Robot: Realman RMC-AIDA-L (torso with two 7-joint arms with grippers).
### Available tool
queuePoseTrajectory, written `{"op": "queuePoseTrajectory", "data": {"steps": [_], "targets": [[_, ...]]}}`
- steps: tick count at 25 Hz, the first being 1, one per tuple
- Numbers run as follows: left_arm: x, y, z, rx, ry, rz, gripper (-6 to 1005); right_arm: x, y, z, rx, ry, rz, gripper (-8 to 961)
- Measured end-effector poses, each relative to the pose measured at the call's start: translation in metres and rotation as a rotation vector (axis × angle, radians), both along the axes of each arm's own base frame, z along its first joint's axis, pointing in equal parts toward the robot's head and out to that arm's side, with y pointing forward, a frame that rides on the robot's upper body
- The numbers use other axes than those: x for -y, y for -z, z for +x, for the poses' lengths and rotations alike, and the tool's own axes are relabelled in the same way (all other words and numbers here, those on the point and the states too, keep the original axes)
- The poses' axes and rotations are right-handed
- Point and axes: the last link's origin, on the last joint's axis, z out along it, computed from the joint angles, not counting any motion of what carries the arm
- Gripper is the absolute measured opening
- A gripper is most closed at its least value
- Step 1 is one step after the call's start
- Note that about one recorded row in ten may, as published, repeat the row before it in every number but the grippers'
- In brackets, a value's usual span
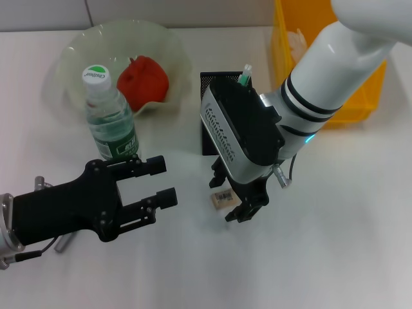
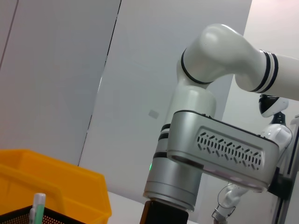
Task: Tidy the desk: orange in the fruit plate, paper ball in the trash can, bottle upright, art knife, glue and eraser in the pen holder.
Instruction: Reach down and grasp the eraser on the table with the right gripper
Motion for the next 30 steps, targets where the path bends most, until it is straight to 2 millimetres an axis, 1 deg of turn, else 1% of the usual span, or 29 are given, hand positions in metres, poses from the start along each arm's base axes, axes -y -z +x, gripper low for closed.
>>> {"op": "queuePoseTrajectory", "data": {"steps": [18,23,30], "targets": [[-0.0056,-0.0002,0.0034,0.009,-0.002,0.019,576,-0.0040,0.0021,0.0097,-0.004,-0.007,0.022,613],[-0.0065,-0.0003,0.0040,0.009,0.000,0.021,576,-0.0053,0.0024,0.0090,-0.008,-0.017,0.026,462],[-0.0097,0.0000,0.0054,0.004,0.003,0.024,576,-0.0053,0.0026,0.0094,-0.008,-0.020,0.026,395]]}}
